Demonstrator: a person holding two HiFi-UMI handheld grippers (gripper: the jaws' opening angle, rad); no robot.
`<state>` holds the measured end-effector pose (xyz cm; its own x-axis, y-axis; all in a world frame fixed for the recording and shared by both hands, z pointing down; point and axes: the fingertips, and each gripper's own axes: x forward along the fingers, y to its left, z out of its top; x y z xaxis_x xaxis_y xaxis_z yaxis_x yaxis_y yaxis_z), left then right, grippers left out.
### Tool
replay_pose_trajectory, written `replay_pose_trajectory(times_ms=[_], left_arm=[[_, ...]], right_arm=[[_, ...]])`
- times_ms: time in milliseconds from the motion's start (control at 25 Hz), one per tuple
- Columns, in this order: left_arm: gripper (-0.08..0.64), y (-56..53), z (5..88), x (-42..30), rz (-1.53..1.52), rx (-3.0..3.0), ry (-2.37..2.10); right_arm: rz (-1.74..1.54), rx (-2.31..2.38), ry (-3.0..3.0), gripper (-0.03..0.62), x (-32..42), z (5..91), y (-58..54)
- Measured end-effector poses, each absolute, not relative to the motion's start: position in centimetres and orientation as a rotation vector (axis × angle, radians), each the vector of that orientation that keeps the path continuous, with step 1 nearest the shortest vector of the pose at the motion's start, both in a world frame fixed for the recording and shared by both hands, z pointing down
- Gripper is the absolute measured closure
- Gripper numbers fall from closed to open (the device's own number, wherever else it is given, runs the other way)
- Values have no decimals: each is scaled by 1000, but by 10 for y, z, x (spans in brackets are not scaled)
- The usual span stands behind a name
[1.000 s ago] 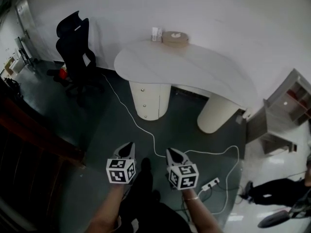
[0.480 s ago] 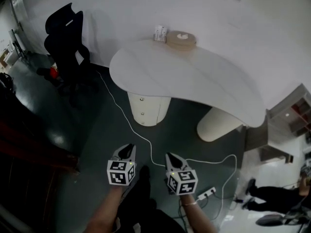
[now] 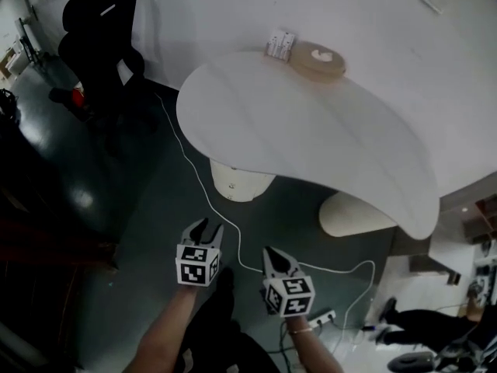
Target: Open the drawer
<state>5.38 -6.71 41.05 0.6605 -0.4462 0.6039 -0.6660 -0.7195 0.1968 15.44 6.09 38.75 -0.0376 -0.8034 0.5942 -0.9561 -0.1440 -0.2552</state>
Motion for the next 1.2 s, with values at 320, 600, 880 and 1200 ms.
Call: replay_pose_trajectory(times_ms=[320,600,880,1200], left_arm=[[365,-99,476,76,820,2433,-884],[348,-124,541,97,807,2395,-926],[348,-144,609,124,796,2374,-946],[348,-176,668,148,823,2444,-929]], right_arm=[[1009,1947,-1898,589,160,428,22],[1009,1851,-1923,589,168,485,10],[978,1769,-1919,589,176,555,-1],[906,1717,-1957,589,180,607,-39]])
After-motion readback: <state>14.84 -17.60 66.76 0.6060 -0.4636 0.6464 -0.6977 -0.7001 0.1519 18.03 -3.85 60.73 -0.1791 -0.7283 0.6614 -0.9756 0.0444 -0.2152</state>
